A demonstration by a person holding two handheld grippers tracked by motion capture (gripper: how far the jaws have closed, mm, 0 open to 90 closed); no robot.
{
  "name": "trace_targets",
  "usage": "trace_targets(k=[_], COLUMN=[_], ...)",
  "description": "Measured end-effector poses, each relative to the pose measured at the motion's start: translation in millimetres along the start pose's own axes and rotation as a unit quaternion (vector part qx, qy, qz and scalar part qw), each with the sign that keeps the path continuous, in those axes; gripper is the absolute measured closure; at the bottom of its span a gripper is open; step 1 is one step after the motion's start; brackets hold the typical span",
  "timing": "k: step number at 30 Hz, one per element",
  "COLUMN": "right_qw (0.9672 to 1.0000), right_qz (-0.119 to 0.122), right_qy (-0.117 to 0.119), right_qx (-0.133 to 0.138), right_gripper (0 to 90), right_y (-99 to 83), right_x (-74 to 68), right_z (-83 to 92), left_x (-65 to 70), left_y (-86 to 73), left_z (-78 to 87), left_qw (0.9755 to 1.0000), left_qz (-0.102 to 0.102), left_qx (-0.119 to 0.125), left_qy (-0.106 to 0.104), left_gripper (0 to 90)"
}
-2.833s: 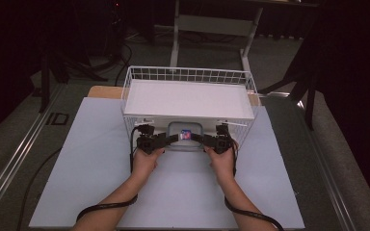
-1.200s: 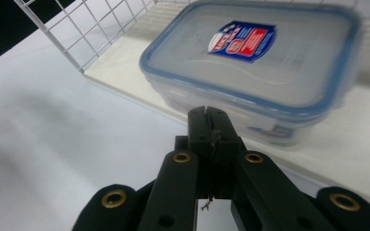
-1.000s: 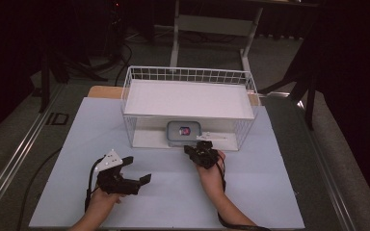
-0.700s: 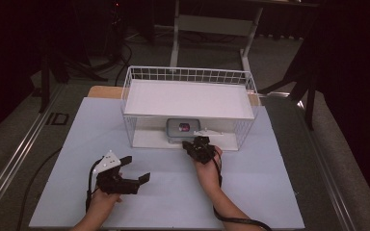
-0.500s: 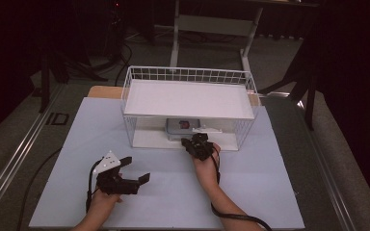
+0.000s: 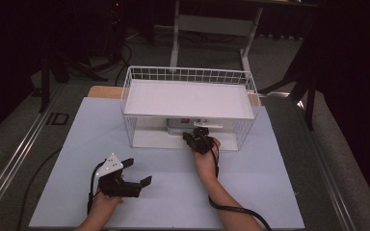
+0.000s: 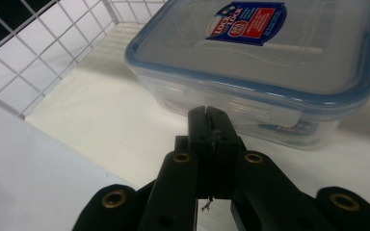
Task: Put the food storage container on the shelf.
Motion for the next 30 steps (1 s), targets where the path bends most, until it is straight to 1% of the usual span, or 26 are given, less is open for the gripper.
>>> trace_targets(k=[1, 2, 4, 5, 6, 7, 8, 9, 10, 13, 14, 15, 16, 17, 18, 20, 21, 22, 24, 25, 26, 30], right_qw=[1.0000, 1.0000, 0.9999, 0.9999, 1.0000, 0.9997, 1.0000, 1.0000, 1.0000, 1.0000, 0.9999, 0.9997, 0.9997, 0.9997, 1.0000, 1.0000, 0.9999, 1.0000, 0.9999, 0.9997, 0.9996, 0.9999], right_qz=[0.002, -0.008, -0.004, -0.006, -0.006, -0.021, -0.006, 0.004, 0.003, -0.004, -0.012, -0.021, -0.015, -0.019, -0.006, -0.006, -0.013, -0.005, 0.013, 0.023, 0.026, 0.013], right_qy=[-0.002, -0.001, -0.004, -0.005, 0.000, 0.006, -0.001, -0.008, -0.008, -0.004, -0.002, 0.006, 0.013, 0.007, 0.002, -0.002, 0.001, -0.004, -0.004, -0.013, -0.012, -0.009], right_qx=[0.005, 0.002, 0.009, 0.009, 0.007, -0.006, 0.000, 0.001, 0.003, 0.001, -0.004, -0.014, -0.012, -0.013, -0.007, -0.007, -0.010, -0.001, 0.003, 0.003, 0.000, -0.005], right_gripper=[90.0, 90.0, 90.0, 90.0, 90.0, 90.0, 90.0, 90.0, 90.0, 90.0, 90.0, 90.0, 90.0, 90.0, 90.0, 90.0, 90.0, 90.0, 90.0, 90.0, 90.0, 90.0], right_y=[1.5, 2.3, 5.2, 5.9, 6.7, 6.7, 7.3, 7.8, 8.0, 9.5, 10.3, 10.8, 11.6, 11.3, 11.3, 11.1, 10.8, 10.3, 8.7, 7.6, 7.4, 8.0], right_x=[2.5, 2.4, 5.2, 5.7, 6.3, 2.9, 3.0, 2.6, 1.5, -1.6, -3.7, -5.2, -4.6, -5.8, -5.1, -5.6, -6.1, -4.4, -3.8, -4.8, -4.6, -3.6], right_z=[-0.7, 0.1, 0.5, 1.2, 1.4, 2.4, 1.5, 1.0, 0.8, 2.0, 3.6, 4.0, 3.1, 3.2, 1.9, 2.0, 2.6, 1.6, -1.7, -3.5, -5.1, -10.9], left_x=[0.0, -0.2, -0.4, -0.7, -0.8, -1.0, -1.1, -1.3, -1.5, -1.6, -1.5, -1.5, -1.3, -1.3, -1.2, -1.4, -1.7, -1.8, -1.9, -2.1, -2.2, -2.5], left_y=[0.0, 0.1, 0.0, 0.0, -0.1, -0.2, -0.2, -0.2, -0.2, -0.4, -0.5, -0.5, -0.7, -0.8, -0.9, -1.4, -1.6, -1.5, -1.5, -1.5, -1.6, -2.1], left_z=[0.2, 0.5, 1.1, 1.4, 1.7, 1.9, 1.9, 2.0, 2.2, 2.4, 2.4, 2.4, 2.5, 2.6, 2.6, 2.5, 2.5, 2.6, 3.0, 2.9, 2.7, 2.5], left_qw=[1.0000, 1.0000, 1.0000, 1.0000, 1.0000, 1.0000, 1.0000, 1.0000, 1.0000, 1.0000, 1.0000, 1.0000, 1.0000, 1.0000, 1.0000, 1.0000, 1.0000, 1.0000, 1.0000, 1.0000, 1.0000, 0.9999], left_qz=[0.001, 0.002, 0.001, 0.000, 0.002, 0.003, 0.002, 0.002, 0.003, 0.003, 0.004, 0.004, 0.003, 0.003, 0.004, 0.004, 0.006, 0.006, 0.006, 0.007, 0.007, 0.009], left_qx=[0.001, 0.001, 0.003, 0.001, 0.001, 0.003, 0.001, 0.002, 0.003, 0.002, 0.003, 0.002, 0.002, 0.002, 0.002, 0.001, 0.001, 0.001, 0.002, 0.002, 0.002, 0.000], left_qy=[-0.001, 0.000, 0.003, 0.003, 0.003, 0.004, 0.005, 0.006, 0.007, 0.008, 0.007, 0.007, 0.008, 0.008, 0.007, 0.008, 0.005, 0.006, 0.005, 0.005, 0.005, 0.006], left_gripper=[2.3, 2.3, 2.3, 2.3, 2.3, 2.3, 2.3, 2.3, 2.3, 2.3, 2.3, 2.3, 2.3, 2.3, 2.3, 2.3, 2.3, 2.3, 2.3, 2.3, 2.3, 2.3])
Point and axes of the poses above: each handheld gripper's, and its own axes: z roughly backward along the jaws, y roughly out of its top, x roughly to its right, the point moved 1 cm from there along -z, roughly forward along the jaws, and after that the axes turned 11 degrees about -x, right-handed, at the moved point
